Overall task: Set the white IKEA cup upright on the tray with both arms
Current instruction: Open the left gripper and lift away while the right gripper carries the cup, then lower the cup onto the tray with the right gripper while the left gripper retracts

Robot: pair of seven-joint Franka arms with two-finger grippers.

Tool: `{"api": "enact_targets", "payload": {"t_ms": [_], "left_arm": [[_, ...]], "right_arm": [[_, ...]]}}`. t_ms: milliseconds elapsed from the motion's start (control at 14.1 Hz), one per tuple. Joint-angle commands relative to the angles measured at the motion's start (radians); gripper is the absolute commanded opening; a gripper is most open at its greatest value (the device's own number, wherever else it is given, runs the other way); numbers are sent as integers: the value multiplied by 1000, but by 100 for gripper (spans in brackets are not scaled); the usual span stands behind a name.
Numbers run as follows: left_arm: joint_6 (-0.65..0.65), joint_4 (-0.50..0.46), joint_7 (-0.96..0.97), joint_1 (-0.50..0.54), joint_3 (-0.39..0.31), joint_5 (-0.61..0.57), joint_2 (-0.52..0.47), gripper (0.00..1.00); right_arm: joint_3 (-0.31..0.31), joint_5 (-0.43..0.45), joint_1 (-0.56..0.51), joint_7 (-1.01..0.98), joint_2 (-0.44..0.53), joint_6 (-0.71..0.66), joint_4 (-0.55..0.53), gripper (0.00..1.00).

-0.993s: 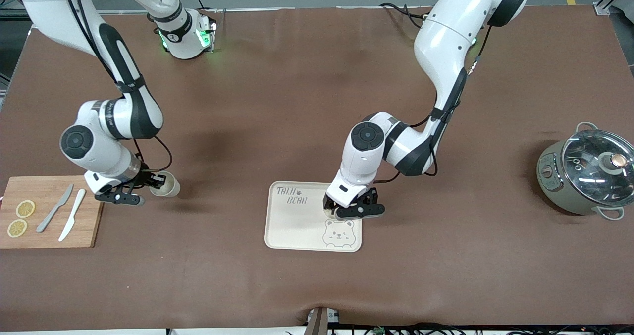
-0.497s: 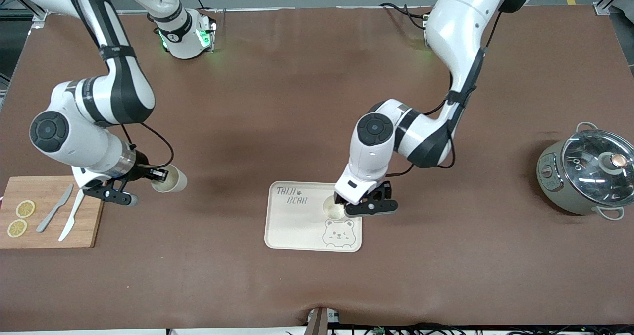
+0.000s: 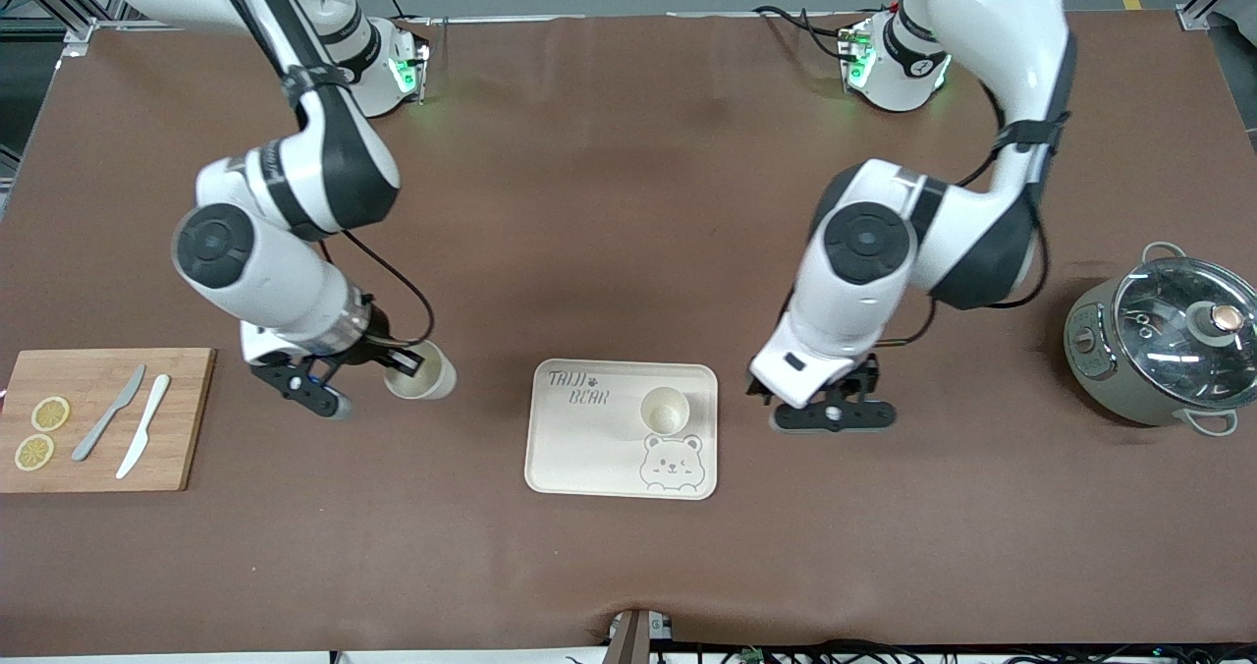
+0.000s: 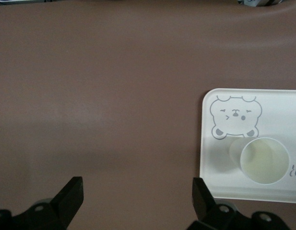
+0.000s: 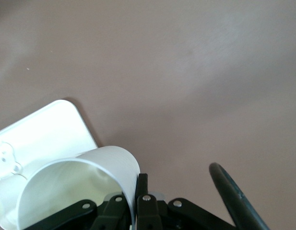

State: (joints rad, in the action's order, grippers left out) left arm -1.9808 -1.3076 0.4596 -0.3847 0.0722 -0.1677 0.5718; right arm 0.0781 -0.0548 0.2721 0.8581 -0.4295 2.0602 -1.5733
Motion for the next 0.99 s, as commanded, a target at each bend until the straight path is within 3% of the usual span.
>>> {"api": "enact_targets", "payload": {"t_ms": [0, 426, 922], "left_arm": [[68, -22, -131, 68, 6, 39, -56, 100], [145, -61, -373, 229, 6, 66, -130, 100], [146, -197, -447, 348, 6, 109, -246, 100]], "right_arm": [[-9, 0, 61, 141, -121, 32, 130, 0], [-18, 62, 157, 361, -297, 74, 306, 0], [-20, 88, 176, 386, -389, 211, 306, 0]]}}
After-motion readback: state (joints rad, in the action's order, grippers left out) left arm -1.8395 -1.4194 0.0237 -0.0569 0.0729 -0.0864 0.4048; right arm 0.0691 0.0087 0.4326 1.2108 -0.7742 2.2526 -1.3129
